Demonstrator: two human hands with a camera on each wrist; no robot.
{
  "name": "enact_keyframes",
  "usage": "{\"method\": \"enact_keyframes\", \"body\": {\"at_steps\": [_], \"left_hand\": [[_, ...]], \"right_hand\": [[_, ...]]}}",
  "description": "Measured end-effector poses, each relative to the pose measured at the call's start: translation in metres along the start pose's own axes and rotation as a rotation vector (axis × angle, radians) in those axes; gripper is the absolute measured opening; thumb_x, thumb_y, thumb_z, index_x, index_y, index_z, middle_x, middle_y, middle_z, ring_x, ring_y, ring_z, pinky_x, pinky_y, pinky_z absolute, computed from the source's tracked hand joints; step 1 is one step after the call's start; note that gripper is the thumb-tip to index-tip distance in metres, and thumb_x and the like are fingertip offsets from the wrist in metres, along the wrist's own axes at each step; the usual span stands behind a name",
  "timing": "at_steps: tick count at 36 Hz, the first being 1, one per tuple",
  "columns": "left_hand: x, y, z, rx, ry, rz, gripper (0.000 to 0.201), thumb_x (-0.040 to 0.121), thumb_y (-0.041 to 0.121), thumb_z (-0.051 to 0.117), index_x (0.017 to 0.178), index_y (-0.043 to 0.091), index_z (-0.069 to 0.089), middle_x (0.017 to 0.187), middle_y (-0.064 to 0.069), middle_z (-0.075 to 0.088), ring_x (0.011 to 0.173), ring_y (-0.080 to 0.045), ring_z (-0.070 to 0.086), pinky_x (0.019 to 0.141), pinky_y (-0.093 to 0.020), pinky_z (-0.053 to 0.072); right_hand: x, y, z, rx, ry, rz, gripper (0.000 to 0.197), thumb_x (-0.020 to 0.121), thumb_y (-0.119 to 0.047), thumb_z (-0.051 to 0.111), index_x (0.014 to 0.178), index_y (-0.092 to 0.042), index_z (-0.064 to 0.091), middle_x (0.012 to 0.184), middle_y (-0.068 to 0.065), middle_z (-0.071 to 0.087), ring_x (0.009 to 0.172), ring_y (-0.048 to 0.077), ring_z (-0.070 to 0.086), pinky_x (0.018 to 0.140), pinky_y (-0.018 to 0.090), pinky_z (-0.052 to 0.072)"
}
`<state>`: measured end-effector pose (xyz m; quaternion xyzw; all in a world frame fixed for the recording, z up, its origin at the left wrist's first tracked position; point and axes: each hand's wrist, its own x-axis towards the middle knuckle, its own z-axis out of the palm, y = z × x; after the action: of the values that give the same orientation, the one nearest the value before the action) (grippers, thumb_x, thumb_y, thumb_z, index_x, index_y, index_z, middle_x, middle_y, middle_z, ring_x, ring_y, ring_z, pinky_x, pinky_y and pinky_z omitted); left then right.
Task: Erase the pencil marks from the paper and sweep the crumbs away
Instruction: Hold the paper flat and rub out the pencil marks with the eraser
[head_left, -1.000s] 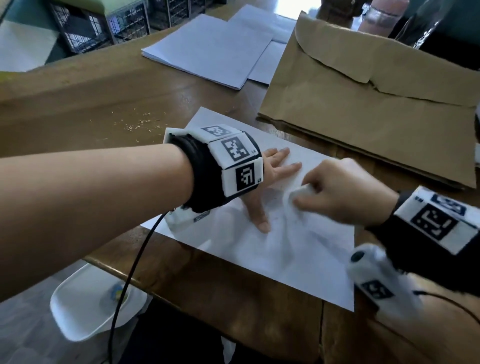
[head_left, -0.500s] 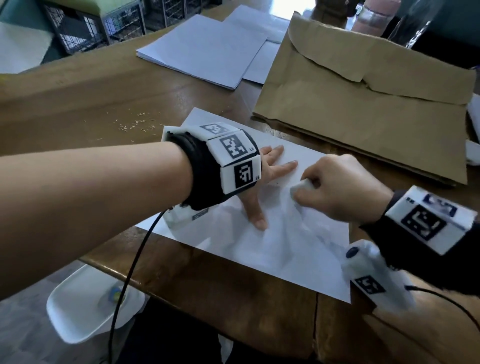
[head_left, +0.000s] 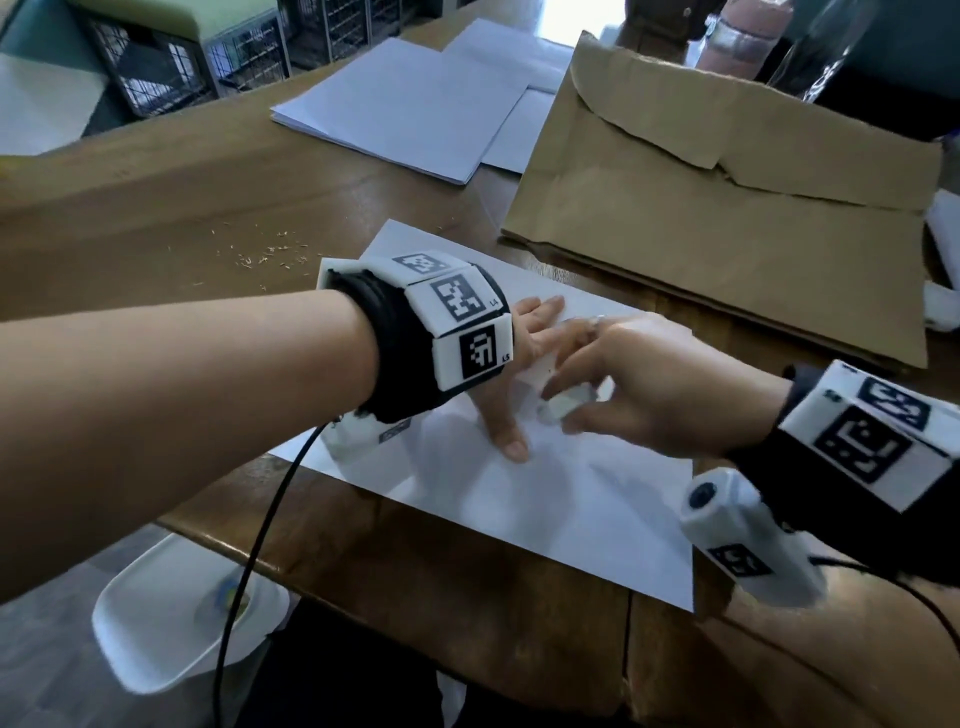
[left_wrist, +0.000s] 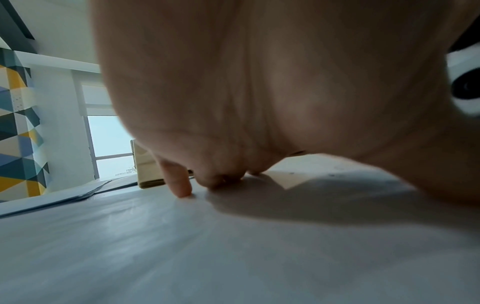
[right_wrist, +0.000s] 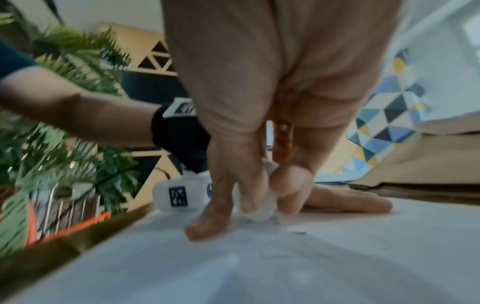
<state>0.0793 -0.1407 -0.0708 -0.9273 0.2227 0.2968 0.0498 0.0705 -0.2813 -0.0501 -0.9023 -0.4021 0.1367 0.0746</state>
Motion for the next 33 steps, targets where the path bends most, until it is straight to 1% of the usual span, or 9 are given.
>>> {"method": "enact_keyframes", "body": {"at_steps": [3,5,7,12,17,22,27,30,33], "left_hand": [[-0.005,0.004,-0.003,-0.003,0.013,0.058,0.090,0.079,0.052,0.064,0.151,0.028,0.014,0.156,-0.004,-0.023,0.142,-0.021,-0.027,0.114,-0.037,-0.010],[-0.003,0.002,-0.002,-0.001,0.016,0.030,0.104,0.075,0.055,0.066,0.151,0.027,0.001,0.156,-0.003,-0.026,0.142,-0.020,-0.026,0.115,-0.037,-0.009],[0.003,-0.003,0.002,-0.012,0.021,-0.017,0.127,0.066,0.060,0.071,0.148,0.022,-0.019,0.155,-0.002,-0.028,0.144,-0.020,-0.021,0.117,-0.039,-0.006],[0.008,-0.006,0.004,-0.033,0.026,-0.033,0.135,0.062,0.062,0.073,0.146,0.021,-0.025,0.155,-0.001,-0.028,0.145,-0.019,-0.019,0.118,-0.038,-0.003],[0.003,-0.002,0.003,-0.034,0.042,0.006,0.125,0.069,0.057,0.070,0.148,0.020,-0.020,0.156,-0.004,-0.025,0.144,-0.020,-0.022,0.115,-0.036,-0.008],[0.006,-0.005,0.004,-0.031,0.032,-0.040,0.134,0.062,0.060,0.073,0.146,0.021,-0.024,0.155,-0.001,-0.028,0.146,-0.020,-0.018,0.117,-0.039,-0.004],[0.004,0.003,-0.004,0.028,-0.032,-0.035,0.131,0.065,0.058,0.073,0.145,0.027,-0.026,0.154,-0.006,-0.029,0.145,-0.026,-0.017,0.117,-0.048,0.000],[0.003,0.012,-0.010,0.100,-0.025,-0.018,0.130,0.067,0.057,0.072,0.147,0.017,-0.023,0.155,-0.006,-0.027,0.146,-0.026,-0.014,0.118,-0.043,-0.001],[0.001,0.019,-0.012,0.071,-0.022,-0.054,0.128,0.068,0.057,0.071,0.148,0.016,-0.021,0.157,-0.003,-0.023,0.147,-0.023,-0.008,0.118,-0.039,0.003]], "right_hand": [[0.010,-0.002,0.007,-0.030,0.107,-0.184,0.025,0.075,-0.011,0.073,0.099,-0.016,0.075,0.085,-0.006,0.052,0.082,-0.002,0.032,0.067,0.005,0.024],[0.006,0.003,0.007,0.006,0.030,-0.231,0.018,0.066,-0.009,0.075,0.083,-0.013,0.077,0.074,-0.004,0.056,0.072,0.000,0.035,0.066,0.001,0.030],[-0.002,0.009,0.007,-0.016,-0.033,-0.242,0.015,0.065,-0.015,0.072,0.080,-0.014,0.077,0.067,-0.017,0.043,0.062,-0.001,0.034,0.064,0.003,0.030],[-0.010,0.016,-0.007,-0.135,-0.248,-0.186,0.028,0.085,-0.026,0.063,0.113,-0.031,0.067,0.073,-0.018,0.038,0.068,-0.004,0.037,0.066,0.003,0.030],[0.006,0.006,0.003,-0.018,-0.022,-0.126,0.022,0.082,-0.021,0.068,0.103,-0.023,0.073,0.091,-0.009,0.048,0.074,0.002,0.038,0.069,0.012,0.028],[-0.020,0.015,0.010,0.074,-0.088,-0.207,0.019,0.075,-0.013,0.075,0.093,-0.018,0.076,0.073,-0.016,0.049,0.062,-0.004,0.042,0.067,0.006,0.038],[-0.027,0.026,0.010,0.320,-0.029,0.133,0.014,0.078,-0.018,0.071,0.092,-0.019,0.073,0.086,-0.004,0.061,0.067,0.008,0.056,0.070,0.020,0.048],[-0.025,0.036,0.011,0.745,0.123,0.447,0.004,0.078,-0.011,0.071,0.081,-0.008,0.070,0.072,0.010,0.067,0.057,0.016,0.061,0.060,0.022,0.053],[-0.023,0.045,0.013,0.882,0.172,0.582,0.013,0.079,-0.010,0.070,0.084,0.002,0.070,0.061,0.008,0.065,0.052,0.015,0.058,0.053,0.018,0.051]]}}
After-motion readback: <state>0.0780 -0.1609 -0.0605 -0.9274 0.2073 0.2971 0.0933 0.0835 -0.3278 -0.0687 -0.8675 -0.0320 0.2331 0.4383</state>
